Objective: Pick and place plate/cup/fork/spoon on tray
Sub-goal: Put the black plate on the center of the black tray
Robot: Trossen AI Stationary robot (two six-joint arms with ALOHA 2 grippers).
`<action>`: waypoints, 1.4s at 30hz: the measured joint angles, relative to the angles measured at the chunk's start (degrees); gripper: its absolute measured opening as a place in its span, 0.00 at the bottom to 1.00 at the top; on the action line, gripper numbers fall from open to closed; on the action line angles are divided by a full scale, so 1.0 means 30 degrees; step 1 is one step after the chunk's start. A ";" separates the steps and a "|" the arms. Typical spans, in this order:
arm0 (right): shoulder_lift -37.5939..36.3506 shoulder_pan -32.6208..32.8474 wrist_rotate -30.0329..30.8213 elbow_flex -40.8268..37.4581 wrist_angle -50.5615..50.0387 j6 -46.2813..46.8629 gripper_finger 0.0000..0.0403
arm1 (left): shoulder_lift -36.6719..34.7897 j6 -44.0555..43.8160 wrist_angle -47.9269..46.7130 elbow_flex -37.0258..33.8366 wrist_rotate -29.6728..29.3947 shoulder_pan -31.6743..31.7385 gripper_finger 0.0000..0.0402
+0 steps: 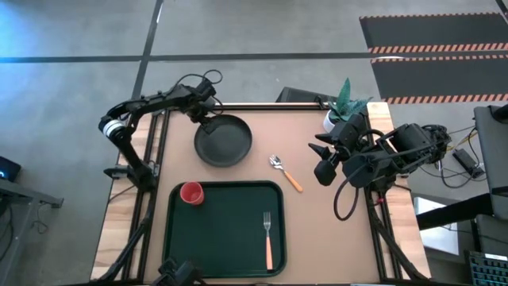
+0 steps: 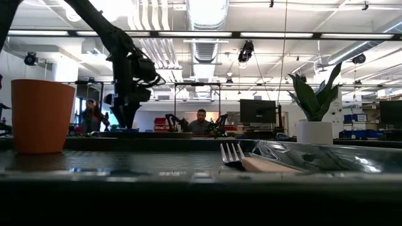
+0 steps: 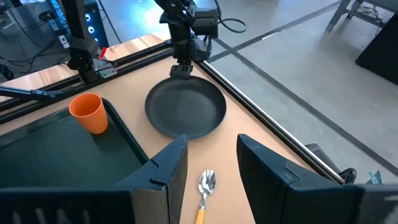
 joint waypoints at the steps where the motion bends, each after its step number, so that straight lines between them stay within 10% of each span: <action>1: 0.0000 0.0004 0.0000 0.0000 0.0000 0.0000 0.32 | 0.0209 -0.0022 0.0000 0.0000 0.0381 0.0052 0.46; 14: 0.0000 0.0006 0.0000 0.0000 0.0012 0.0000 0.32 | 0.1863 -0.0059 -0.0025 0.0066 0.1278 0.0159 0.43; 22: 0.0000 0.0002 0.0000 0.0000 0.0004 -0.0060 0.32 | 0.1776 0.0029 0.0039 0.0137 0.1343 0.0154 0.04; 42: 0.0000 0.0007 0.0000 0.0000 -0.0005 -0.0493 0.32 | -0.0814 -0.0875 -0.0291 0.2029 0.3836 0.0028 0.00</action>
